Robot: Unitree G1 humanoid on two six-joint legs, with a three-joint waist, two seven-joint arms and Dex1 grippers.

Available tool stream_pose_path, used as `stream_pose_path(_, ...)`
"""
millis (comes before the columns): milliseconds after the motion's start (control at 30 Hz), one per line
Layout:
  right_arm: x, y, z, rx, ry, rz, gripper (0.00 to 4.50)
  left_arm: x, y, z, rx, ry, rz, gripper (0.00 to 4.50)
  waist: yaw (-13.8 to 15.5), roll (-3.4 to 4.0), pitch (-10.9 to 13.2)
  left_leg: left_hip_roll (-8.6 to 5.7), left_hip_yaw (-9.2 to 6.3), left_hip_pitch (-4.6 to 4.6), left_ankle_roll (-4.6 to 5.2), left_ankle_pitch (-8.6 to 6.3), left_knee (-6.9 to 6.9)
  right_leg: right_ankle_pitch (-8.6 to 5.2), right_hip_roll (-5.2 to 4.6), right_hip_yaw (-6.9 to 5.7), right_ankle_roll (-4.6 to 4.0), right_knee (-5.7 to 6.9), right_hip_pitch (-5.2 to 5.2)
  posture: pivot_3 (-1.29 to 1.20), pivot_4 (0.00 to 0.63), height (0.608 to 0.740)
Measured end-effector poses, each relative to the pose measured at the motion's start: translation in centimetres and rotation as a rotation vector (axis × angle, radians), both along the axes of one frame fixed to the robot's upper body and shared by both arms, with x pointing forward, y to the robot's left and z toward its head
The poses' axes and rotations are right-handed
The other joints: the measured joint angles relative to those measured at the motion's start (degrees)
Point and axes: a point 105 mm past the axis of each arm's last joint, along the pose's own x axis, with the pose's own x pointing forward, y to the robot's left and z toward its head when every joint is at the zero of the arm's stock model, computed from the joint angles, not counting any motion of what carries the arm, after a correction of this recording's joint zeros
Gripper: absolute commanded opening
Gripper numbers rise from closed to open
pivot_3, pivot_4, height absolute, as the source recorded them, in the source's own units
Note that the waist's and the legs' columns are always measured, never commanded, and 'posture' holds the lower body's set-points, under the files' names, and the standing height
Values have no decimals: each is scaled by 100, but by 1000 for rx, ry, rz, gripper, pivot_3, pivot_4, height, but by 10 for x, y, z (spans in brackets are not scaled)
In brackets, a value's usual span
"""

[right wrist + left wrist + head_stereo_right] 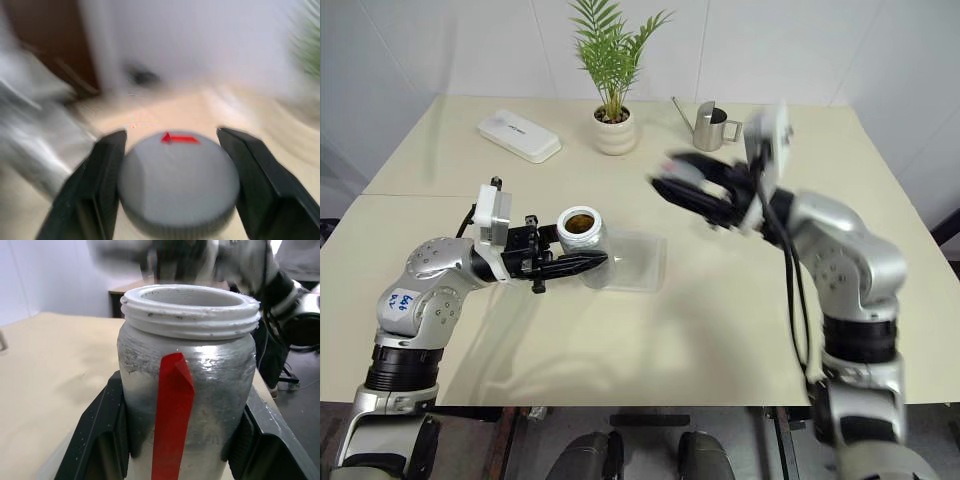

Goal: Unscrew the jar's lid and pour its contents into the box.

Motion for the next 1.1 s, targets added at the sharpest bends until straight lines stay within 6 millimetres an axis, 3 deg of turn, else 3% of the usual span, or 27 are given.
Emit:
stream_pose_path(167,3,-53,-78,-95,77,-197,2573,3,0,2,-7,-2,6,1954,-7,1,1,8,19,8,-2,2,5,1,10,-25,3,7,-3,0,150,740)
stream_pose_path(267,-1,-72,-107,-60,135,-268,2573,6,0,5,-23,10,5,1954,-7,1,1,8,19,11,-4,8,13,2,9,-24,3,20,-1,0,150,740)
stream_pose_path(400,-4,-88,-123,-46,159,-336,3877,8,-1,10,-39,8,0,1954,-11,2,1,8,18,21,-8,14,14,3,3,-15,3,28,-1,0,150,740)
stream_pose_path(467,-4,-92,-121,-36,147,-355,4484,13,0,11,-45,12,21,1954,-6,2,1,8,13,22,-13,17,13,4,3,-4,1,27,-1,0,150,740)
stream_pose_path(567,-4,-96,-114,-10,117,-362,4484,22,4,10,-35,14,68,1954,-4,2,1,9,11,22,-14,18,10,5,4,14,0,29,-1,0,150,740)
stream_pose_path(667,-8,-86,-88,-16,71,-284,4484,32,8,11,-23,7,105,1954,-4,6,3,9,11,20,-13,18,8,5,4,20,0,31,-1,0,150,740)
stream_pose_path(833,-26,-42,-31,-103,-30,-62,4484,50,11,14,34,-42,146,1954,13,7,4,11,6,15,-15,16,6,5,7,12,0,23,-2,0,150,740)
stream_pose_path(1000,-52,16,-19,-166,-11,151,4484,73,14,17,171,-135,220,1954,36,6,4,5,6,9,-6,11,11,5,3,-22,1,19,-2,0,150,740)
stream_pose_path(1100,-61,34,-18,-176,-9,204,4484,81,6,19,277,-227,261,1954,88,6,4,3,6,0,5,5,14,9,1,-36,9,9,-2,0,150,740)
